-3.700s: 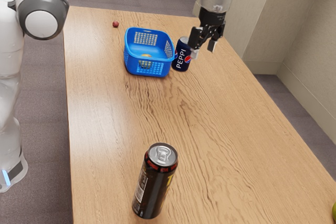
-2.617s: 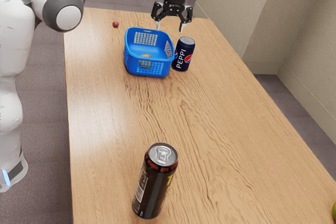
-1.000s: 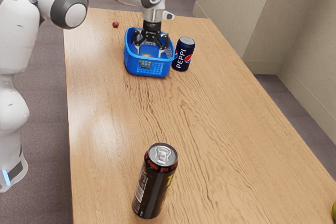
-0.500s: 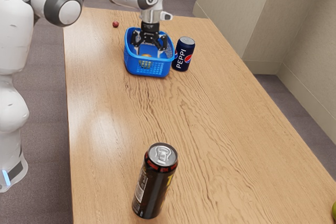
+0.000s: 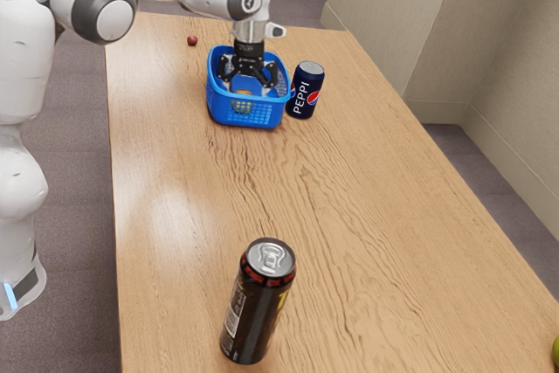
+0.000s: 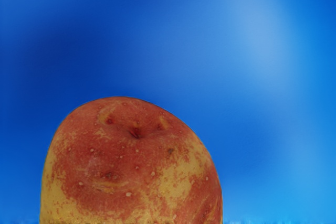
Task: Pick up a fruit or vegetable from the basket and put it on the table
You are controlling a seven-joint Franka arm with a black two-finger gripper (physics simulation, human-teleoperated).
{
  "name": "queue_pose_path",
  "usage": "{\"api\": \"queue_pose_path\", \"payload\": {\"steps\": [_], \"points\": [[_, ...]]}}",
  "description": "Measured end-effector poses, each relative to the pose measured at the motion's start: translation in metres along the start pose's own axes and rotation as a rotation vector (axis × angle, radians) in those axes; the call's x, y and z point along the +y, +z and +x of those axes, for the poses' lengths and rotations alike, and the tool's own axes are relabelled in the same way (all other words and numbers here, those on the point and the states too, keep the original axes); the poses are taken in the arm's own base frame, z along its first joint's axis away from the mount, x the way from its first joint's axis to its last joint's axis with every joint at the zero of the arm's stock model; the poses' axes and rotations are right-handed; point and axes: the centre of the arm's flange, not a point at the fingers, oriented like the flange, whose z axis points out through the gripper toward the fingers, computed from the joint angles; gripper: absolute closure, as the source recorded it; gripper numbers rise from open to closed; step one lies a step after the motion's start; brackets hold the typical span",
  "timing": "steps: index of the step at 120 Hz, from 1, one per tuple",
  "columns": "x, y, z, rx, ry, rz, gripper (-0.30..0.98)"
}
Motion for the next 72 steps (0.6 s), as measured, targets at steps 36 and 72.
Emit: {"api": "queue_pose_path", "payload": {"steps": [36, 72], "points": [[-0.003, 0.009, 0.009, 0.012, -0.008, -0.009, 0.01], [-0.006, 0.013, 0.018, 0.029, -0.016, -0.016, 0.09]]}}
